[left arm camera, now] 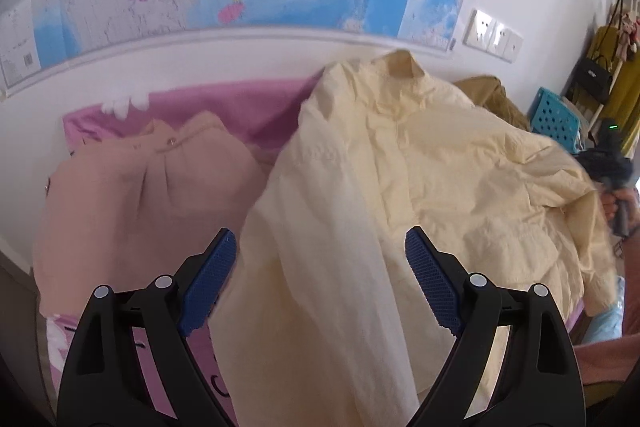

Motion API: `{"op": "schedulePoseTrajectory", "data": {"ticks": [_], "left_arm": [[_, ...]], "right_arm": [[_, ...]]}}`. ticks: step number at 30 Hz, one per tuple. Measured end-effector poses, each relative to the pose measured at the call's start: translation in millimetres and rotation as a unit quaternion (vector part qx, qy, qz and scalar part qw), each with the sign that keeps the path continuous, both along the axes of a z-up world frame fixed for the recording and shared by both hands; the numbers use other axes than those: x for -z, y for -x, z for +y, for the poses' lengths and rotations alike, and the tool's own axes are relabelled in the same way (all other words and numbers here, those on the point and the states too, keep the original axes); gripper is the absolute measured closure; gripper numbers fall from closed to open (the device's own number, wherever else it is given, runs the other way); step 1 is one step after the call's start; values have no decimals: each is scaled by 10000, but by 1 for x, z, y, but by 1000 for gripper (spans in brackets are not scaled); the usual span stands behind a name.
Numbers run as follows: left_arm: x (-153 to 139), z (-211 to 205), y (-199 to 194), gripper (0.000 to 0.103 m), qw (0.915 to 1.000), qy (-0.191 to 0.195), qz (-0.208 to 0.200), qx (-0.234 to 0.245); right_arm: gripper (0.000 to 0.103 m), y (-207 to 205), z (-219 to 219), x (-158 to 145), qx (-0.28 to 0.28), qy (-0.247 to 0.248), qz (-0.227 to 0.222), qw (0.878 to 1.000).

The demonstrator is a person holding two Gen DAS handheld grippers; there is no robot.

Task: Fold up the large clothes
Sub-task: 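Lay the shirt flat on the bed and open both tools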

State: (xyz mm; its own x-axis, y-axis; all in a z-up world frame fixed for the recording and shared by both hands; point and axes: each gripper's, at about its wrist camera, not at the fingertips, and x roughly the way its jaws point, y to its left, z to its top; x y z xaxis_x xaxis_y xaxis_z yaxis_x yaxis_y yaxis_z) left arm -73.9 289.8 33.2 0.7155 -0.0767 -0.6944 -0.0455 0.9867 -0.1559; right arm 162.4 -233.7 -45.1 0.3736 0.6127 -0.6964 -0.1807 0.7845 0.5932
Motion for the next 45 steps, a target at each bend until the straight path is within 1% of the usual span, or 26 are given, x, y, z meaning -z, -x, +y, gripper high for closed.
{"op": "schedulePoseTrajectory", "data": {"ticks": [2, 3, 5, 7, 9, 12, 14, 15, 17, 18, 19, 20, 22, 26, 29, 30, 32, 34, 35, 36, 37, 39, 42, 43, 44, 45], "left_arm": [[6, -1, 8, 17, 10000, 60, 21, 57], [8, -2, 16, 17, 9999, 78, -6, 99], [10, -5, 28, 15, 9999, 35, 4, 158], [11, -8, 44, 9, 9997, -72, -26, 211], [15, -15, 57, 7, 9994, -134, 26, 323], [29, -31, 66, 7, 9984, -219, 210, 472], [41, -41, 65, 8, 9974, -341, 445, 443], [47, -44, 65, 12, 9970, -402, 527, 400], [50, -42, 65, 40, 9977, -209, 542, 358], [48, -38, 65, 49, 9980, -71, 575, 265], [46, -35, 67, 66, 9981, 1, 566, 225], [41, -30, 71, 75, 9984, 117, 532, 170], [33, -27, 78, 89, 9988, 164, 461, 93], [10, -18, 86, 99, 9991, 266, 316, -36], [-29, 1, 88, 99, 9996, 162, -8, -224], [-46, 9, 88, 99, 9993, 18, -152, -338], [-69, 24, 82, 99, 9976, -319, -294, -545], [-82, 42, 68, 98, 9950, -540, -249, -797], [-82, 51, 60, 90, 9940, -621, -125, -892], [-76, 60, 49, 84, 9894, -885, 78, -1152], [-66, 68, 39, 62, 9793, -1259, 304, -1554], [-46, 77, 31, 39, 9683, -1516, 527, -1915], [-21, 75, 40, 36, 9769, -1079, 547, -1764], [-16, 70, 49, 30, 9803, -951, 446, -1671], [-11, 63, 58, 20, 9854, -772, 329, -1483], [-5, 53, 71, 17, 9919, -451, 189, -1176]], "right_arm": [[57, -4, -6, 22, 135, -10, 359, 9993], [43, -2, -12, 28, 213, -114, 392, 9989], [30, 7, -19, 23, 403, 155, 282, 9987], [27, 25, -23, 0, 445, 412, -190, 9980], [19, 42, -18, -19, 553, 533, -555, 9955], [16, 71, -3, -52, 377, 434, -1238, 9906], [16, 82, 13, -63, 195, 366, -1501, 9878], [16, 91, 27, -67, 29, 311, -1652, 9858], [16, 98, 45, -70, -217, 229, -1784, 9835], [16, 102, 59, -69, -382, 201, -1835, 9821], [16, 106, 68, -67, -485, 189, -1848, 9814], [16, 109, 75, -66, -608, 141, -1848, 9808], [16, 114, 99, -62, -977, 38, -1829, 9782], [16, 128, 145, -56, -1723, -26, -1860, 9673], [16, 135, 174, -51, -2106, -45, -1880, 9593], [16, 137, 182, -48, -2202, 7, -1879, 9572], [16, 138, 191, -43, -2346, -68, -1798, 9553], [16, 139, 198, -37, -2399, -38, -1748, 9549], [16, 140, 200, -34, -2403, -8, -1725, 9552], [16, 140, 199, -31, -2429, 25, -1680, 9554], [16, 141, 198, -27, -2422, 53, -1637, 9563], [16, 142, 190, -21, -2402, 73, -1572, 9579], [16, 150, 168, -15, -2219, 145, -1511, 9632], [16, 154, 156, -13, -2144, 125, -1519, 9648], [16, 157, 147, -12, -2079, 123, -1515, 9663], [16, 161, 136, -11, -1997, 129, -1502, 9682]]}}
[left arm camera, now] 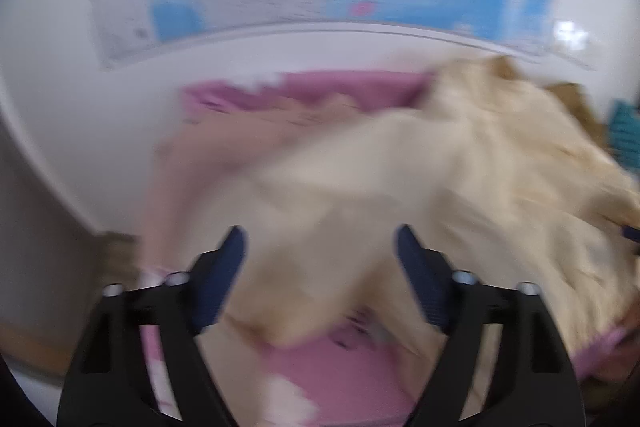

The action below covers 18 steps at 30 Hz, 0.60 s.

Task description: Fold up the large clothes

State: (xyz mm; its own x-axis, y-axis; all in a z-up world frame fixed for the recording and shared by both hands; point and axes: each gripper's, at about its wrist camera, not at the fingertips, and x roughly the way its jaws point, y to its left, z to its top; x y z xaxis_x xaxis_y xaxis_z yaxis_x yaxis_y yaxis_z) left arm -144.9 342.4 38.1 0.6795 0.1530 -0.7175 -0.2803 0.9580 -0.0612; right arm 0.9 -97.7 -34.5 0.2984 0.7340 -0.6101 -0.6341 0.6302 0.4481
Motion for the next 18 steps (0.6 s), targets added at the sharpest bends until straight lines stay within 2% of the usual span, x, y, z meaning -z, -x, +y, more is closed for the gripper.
{"op": "schedulePoseTrajectory", "data": {"ticks": [3, 7, 9, 11, 13, 16, 18], "left_arm": [[19, -25, 23, 16, 9937, 845, -194, 714], [44, -57, 41, 16, 9876, 1032, -147, 1176], [56, -63, 50, 15, 9814, 1346, -198, 1354], [67, -68, 59, 7, 9723, 1720, -269, 1561], [78, -79, 65, 7, 9694, 1777, -148, 1689], [88, -94, 71, 5, 9577, 2034, -183, 2028], [97, -104, 69, 5, 9557, 2058, -167, 2097]], "right_arm": [[16, 15, -39, 7, 204, -130, 161, 9996], [15, 30, -78, 24, 450, -151, 529, 9975], [15, 35, -89, 33, 589, 9, 654, 9961], [14, 41, -92, 39, 538, 61, 721, 9959], [11, 47, -85, 44, 410, 165, 688, 9967], [7, 49, -70, 48, 329, 306, 533, 9976], [6, 45, -61, 52, 336, 384, 506, 9974]]}}
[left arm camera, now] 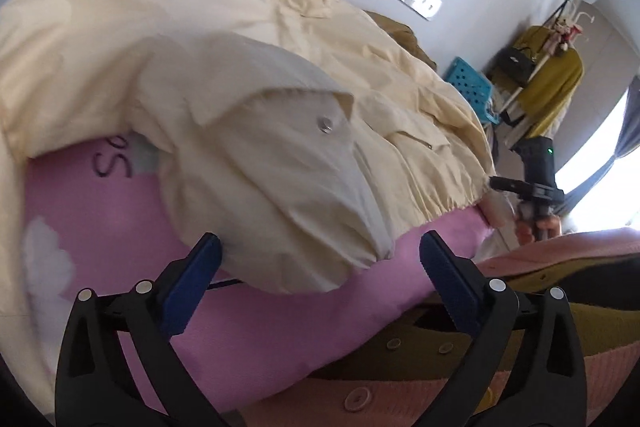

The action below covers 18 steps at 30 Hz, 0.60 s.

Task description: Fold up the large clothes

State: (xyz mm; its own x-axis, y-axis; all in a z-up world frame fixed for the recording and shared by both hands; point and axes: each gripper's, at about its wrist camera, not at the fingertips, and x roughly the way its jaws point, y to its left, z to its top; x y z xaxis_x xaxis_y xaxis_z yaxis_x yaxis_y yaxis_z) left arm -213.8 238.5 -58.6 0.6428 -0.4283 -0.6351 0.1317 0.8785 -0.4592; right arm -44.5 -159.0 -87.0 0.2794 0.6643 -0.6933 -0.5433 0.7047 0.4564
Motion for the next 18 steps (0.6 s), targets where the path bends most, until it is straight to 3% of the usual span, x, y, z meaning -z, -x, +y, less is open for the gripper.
{"op": "schedulePoseTrajectory", "data": {"ticks": [4, 5, 7, 8, 9, 10, 11, 13, 18], "left_arm": [[19, -20, -17, 5, 9997, -92, 231, 43], [22, -23, -22, 5, 9998, -25, 218, 34], [24, -26, -27, 5, 9998, 55, 153, -73], [25, -24, -25, 13, 9998, 61, 141, -113], [25, -23, -25, 28, 9996, -2, 134, -231], [24, -19, -25, 61, 9995, 19, 149, -287], [23, -14, -26, 76, 9990, 264, 236, -278], [10, -8, -20, 83, 9981, 531, 114, -302], [-55, -17, 16, 86, 9977, 287, -607, -122]], "right_arm": [[5, -4, 24, 4, 93, 349, -296, 9989], [12, -4, 26, 4, 129, 370, -336, 9987], [35, -3, 27, 0, 164, 364, -453, 9982], [56, -2, 26, -4, 154, 359, -518, 9979], [73, -1, 23, -6, 105, 275, -526, 9982], [79, 1, 18, -13, 104, 95, -572, 9983], [82, 2, 14, -19, 95, 3, -620, 9980], [84, 8, 5, -41, -44, -402, -746, 9964], [85, 27, -16, -87, -375, -1044, -1081, 9879]]}}
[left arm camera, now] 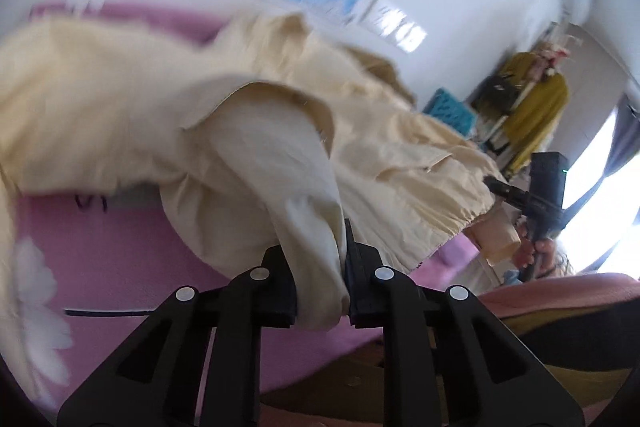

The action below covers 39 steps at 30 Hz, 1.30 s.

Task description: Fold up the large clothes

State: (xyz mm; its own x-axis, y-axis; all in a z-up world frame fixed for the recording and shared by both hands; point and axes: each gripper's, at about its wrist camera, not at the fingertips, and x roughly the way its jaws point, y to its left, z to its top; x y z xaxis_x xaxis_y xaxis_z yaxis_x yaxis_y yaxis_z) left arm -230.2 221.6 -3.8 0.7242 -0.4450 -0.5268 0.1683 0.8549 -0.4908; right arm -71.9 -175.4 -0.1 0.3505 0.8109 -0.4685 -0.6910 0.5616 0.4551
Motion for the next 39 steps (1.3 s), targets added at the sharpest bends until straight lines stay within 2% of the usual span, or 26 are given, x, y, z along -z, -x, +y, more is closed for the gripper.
{"op": "schedulePoseTrajectory", "data": {"ticks": [2, 3, 4, 5, 6, 7, 8, 9, 11, 12, 13, 14, 16, 18, 19, 22, 25, 27, 31, 34, 35, 36, 37, 38, 39], "left_arm": [[-18, -6, 12, 82, 9997, -149, -106, 170], [-20, -10, 14, 80, 9994, -218, -100, 251], [-19, -15, 14, 73, 9988, -354, -23, 332], [-15, -20, 11, 59, 9975, -561, 123, 414], [-5, -25, 7, 50, 9947, -799, 381, 516], [2, -28, 4, 43, 9922, -966, 575, 546], [12, -30, 0, 45, 9879, -1183, 810, 585], [14, -29, 0, 45, 9861, -1291, 865, 594], [8, -22, 5, 39, 9856, -1414, 757, 529], [-8, -18, 13, 33, 9881, -1386, 381, 542], [-19, -16, 19, 20, 9891, -1345, 75, 591], [-38, -13, 33, 8, 9878, -1276, -553, 701], [-64, -10, 50, 5, 9808, -1167, -1334, 819], [-85, -5, 44, 5, 9741, -1246, -1745, 722], [-94, -4, 31, 5, 9729, -1362, -1781, 564], [-99, 0, -24, 5, 9738, -1713, -1479, 245], [-87, -4, -106, 6, 9687, -2368, -737, -84], [-73, -1, -152, 6, 9652, -2591, -302, -176], [-28, 8, -230, 27, 9552, -2917, 488, -85], [1, 16, -277, 30, 9518, -2902, 983, -142], [9, 20, -289, 31, 9536, -2775, 1165, -93], [15, 21, -299, 32, 9545, -2672, 1321, -56], [22, 24, -309, 43, 9551, -2565, 1485, -39], [28, 26, -318, 53, 9547, -2485, 1634, 10], [32, 25, -318, 59, 9539, -2454, 1728, 47]], "right_arm": [[83, 4, -10, -8, -70, 19, -83, 9999], [77, 5, -13, -8, -26, 143, -138, 9998], [73, 2, -16, -3, -3, 273, -31, 9996], [66, -1, -18, 6, 2, 502, 110, 9987], [53, -7, -18, 18, 129, 850, 264, 9960], [48, -12, -18, 27, 208, 1074, 414, 9931], [40, -17, -18, 37, 321, 1400, 541, 9882], [40, -20, -22, 41, 412, 1574, 584, 9850], [37, -21, -35, 36, 312, 1400, 662, 9874], [32, -18, -42, 26, 138, 1244, 599, 9903], [29, -14, -45, 17, 91, 1221, 428, 9916], [23, -9, -50, 2, 83, 1204, 128, 9926], [20, -6, -59, -23, -28, 881, -303, 9956], [18, -17, -61, -47, -73, 340, -683, 9971], [15, -25, -57, -51, -11, 327, -751, 9966], [13, -67, -14, -51, 540, 1134, -915, 9879], [13, -120, 33, -33, 712, 1731, -854, 9786], [13, -159, 65, -15, 712, 2129, -745, 9716], [13, -217, 93, 21, 570, 2374, -201, 9695], [13, -250, 102, 37, 601, 2544, 139, 9651], [13, -258, 104, 41, 570, 2551, 246, 9649], [27, -264, 104, 45, 510, 2494, 369, 9664], [42, -267, 107, 47, 373, 2480, 431, 9671], [74, -265, 109, 47, 320, 2527, 407, 9662], [91, -264, 113, 46, 278, 2650, 328, 9633]]}}
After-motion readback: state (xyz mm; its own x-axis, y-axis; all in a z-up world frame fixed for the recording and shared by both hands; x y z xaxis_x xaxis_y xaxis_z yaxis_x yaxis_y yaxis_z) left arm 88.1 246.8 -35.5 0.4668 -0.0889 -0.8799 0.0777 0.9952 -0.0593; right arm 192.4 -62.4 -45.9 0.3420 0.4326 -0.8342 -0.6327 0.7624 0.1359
